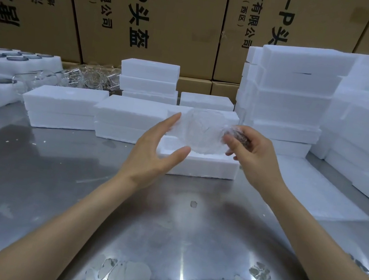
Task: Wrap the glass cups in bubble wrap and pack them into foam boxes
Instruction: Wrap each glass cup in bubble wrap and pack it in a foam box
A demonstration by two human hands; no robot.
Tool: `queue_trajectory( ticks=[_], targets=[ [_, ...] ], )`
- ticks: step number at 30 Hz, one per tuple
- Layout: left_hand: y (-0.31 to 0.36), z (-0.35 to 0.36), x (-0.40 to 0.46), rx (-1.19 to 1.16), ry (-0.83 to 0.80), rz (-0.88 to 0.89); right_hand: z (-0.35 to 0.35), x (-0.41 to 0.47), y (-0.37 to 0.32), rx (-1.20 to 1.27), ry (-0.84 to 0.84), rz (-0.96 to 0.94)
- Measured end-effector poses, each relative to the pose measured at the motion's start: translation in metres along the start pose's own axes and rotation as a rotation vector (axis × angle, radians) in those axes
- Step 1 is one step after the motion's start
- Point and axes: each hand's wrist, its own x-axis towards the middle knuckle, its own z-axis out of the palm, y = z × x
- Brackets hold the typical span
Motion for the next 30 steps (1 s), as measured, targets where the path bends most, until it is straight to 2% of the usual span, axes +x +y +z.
queue_trajectory(
  ticks=[5, 10, 13, 16, 21, 23, 26, 30],
  targets=[
    [-0.009, 0.008, 0.003, 0.064, -0.057, -0.045, 0.009, 0.018, 0.010, -0.140, -0.063, -0.009],
    [-0.018, 0.008, 0.004, 0.061, -0.145, -0.105, 0.021, 0.037, 0.018, -0.159, -0.161, 0.061],
    [-0.019, 0.010, 0.004, 0.069, -0.140, -0.160, 0.028, 0.039, 0.023, -0.155, -0.227, 0.089],
    [-0.022, 0.011, 0.004, 0.104, -0.122, -0.162, 0.031, 0.037, 0.027, -0.282, -0.278, 0.117],
    [-0.028, 0.016, 0.004, 0.378, -0.121, -0.107, 0.037, 0.032, 0.027, -0.642, -0.384, 0.088],
    [-0.030, 0.017, 0.004, 0.407, -0.128, -0.108, 0.040, 0.030, 0.026, -0.765, -0.386, 0.049],
    [-0.031, 0.016, 0.006, 0.392, -0.150, -0.116, 0.043, 0.029, 0.027, -0.816, -0.373, 0.054],
    [-0.030, 0.012, 0.007, 0.291, -0.168, -0.141, 0.036, 0.029, 0.026, -0.740, -0.336, 0.055]
  ],
)
